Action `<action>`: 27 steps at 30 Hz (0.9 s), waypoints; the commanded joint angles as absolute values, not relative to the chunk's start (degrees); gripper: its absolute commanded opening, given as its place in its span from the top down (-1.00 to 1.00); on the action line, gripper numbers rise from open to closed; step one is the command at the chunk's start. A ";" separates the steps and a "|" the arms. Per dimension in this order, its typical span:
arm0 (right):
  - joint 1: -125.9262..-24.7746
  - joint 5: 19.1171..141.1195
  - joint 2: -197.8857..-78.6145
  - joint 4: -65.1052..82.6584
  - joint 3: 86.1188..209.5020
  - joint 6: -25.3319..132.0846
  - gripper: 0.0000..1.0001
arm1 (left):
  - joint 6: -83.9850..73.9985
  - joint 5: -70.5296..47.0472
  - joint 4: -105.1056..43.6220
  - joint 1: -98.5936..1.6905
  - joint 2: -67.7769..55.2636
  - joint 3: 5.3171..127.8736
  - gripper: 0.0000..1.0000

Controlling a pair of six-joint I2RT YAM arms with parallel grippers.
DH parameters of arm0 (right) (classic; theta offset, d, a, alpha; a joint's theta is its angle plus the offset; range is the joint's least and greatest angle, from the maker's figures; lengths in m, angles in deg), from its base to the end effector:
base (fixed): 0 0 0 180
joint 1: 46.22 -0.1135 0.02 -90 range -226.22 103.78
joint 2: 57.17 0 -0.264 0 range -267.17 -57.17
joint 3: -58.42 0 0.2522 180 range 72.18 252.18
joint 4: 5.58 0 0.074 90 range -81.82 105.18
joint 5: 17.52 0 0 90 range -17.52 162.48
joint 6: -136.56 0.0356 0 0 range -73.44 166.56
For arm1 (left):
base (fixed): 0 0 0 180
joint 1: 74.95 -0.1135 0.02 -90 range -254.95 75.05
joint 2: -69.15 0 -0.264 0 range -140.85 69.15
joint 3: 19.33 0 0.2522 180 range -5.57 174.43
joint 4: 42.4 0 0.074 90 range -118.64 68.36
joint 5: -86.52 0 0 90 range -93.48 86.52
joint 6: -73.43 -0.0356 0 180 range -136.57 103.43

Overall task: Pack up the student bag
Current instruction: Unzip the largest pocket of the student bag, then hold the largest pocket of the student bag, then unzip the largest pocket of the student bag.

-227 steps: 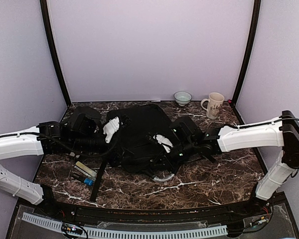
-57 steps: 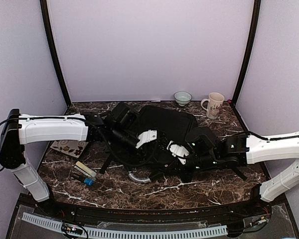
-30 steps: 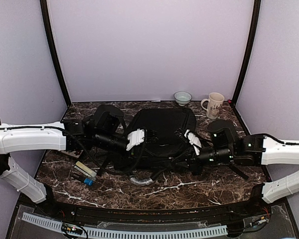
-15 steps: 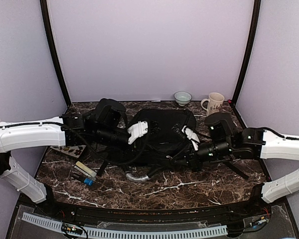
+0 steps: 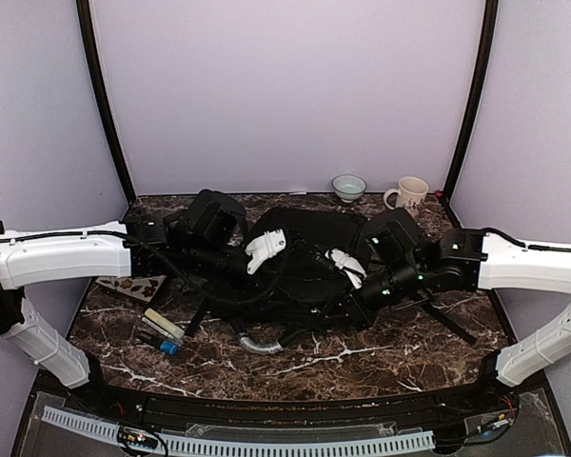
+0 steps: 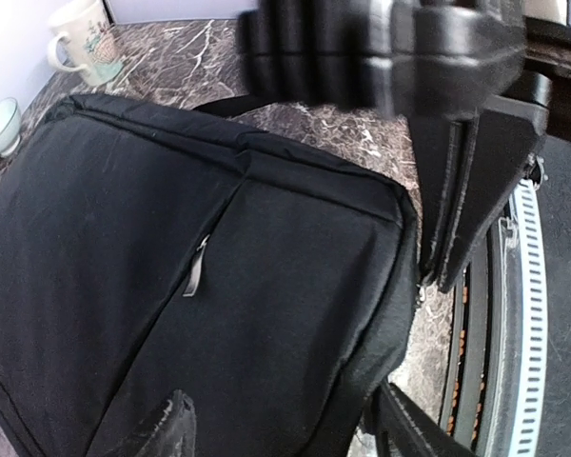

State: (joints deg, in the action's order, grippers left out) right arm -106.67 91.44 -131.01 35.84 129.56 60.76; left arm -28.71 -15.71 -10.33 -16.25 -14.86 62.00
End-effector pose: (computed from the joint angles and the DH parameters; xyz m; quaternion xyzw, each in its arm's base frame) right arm 0.1259 0.2456 0.2802 -0.4158 0.8101 0.3537 0.2137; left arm 0.1670 -0.2891 0.3023 0.5508 0.6893 -0.2689 0.3862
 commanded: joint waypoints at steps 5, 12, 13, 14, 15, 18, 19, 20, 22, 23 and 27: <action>-106.78 94.24 -127.98 29.18 128.10 61.50 1.00 | -33.58 -14.66 -9.64 -15.71 -6.58 55.92 -0.47; -106.78 94.73 -126.95 27.71 128.95 61.28 1.00 | -35.40 -18.16 -8.48 -13.85 -8.35 55.10 -0.48; -106.78 94.72 -126.74 27.52 128.91 61.33 1.00 | -35.13 -16.58 -8.83 -13.63 -9.35 54.85 -0.45; -106.70 94.74 -126.41 27.40 128.79 61.36 1.00 | -35.05 -15.67 -9.06 -13.61 -10.55 54.89 -0.36; -106.69 94.83 -126.01 27.27 128.68 61.34 1.00 | -35.32 -14.95 -9.61 -13.60 -11.82 54.75 -0.15; -106.45 94.68 -125.12 27.30 128.66 61.82 1.00 | -36.79 -15.28 -11.08 -13.53 -16.34 55.79 0.81; -106.29 94.10 -125.10 27.90 129.06 62.42 1.00 | -36.84 -14.70 -10.23 -13.48 -18.03 57.28 0.99; -106.05 93.03 -125.34 29.03 129.57 63.32 1.00 | -37.19 -14.59 -9.27 -13.39 -19.59 58.94 1.00; -105.35 90.04 -126.37 32.65 131.22 65.55 1.00 | -38.37 -12.66 -7.72 -13.13 -22.50 61.28 1.00; -104.96 88.65 -126.96 35.08 132.20 66.75 1.00 | -38.73 -10.30 -6.53 -13.08 -23.45 62.25 1.00; -103.37 83.43 -127.78 45.03 133.76 70.93 1.00 | -40.00 -2.18 -1.53 -13.15 -24.01 62.88 1.00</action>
State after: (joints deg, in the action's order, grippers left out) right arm -104.53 87.44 -128.63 42.07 129.23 66.13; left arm -37.52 -12.74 -9.74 -12.47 -23.75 62.83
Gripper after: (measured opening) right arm 0.010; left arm 0.026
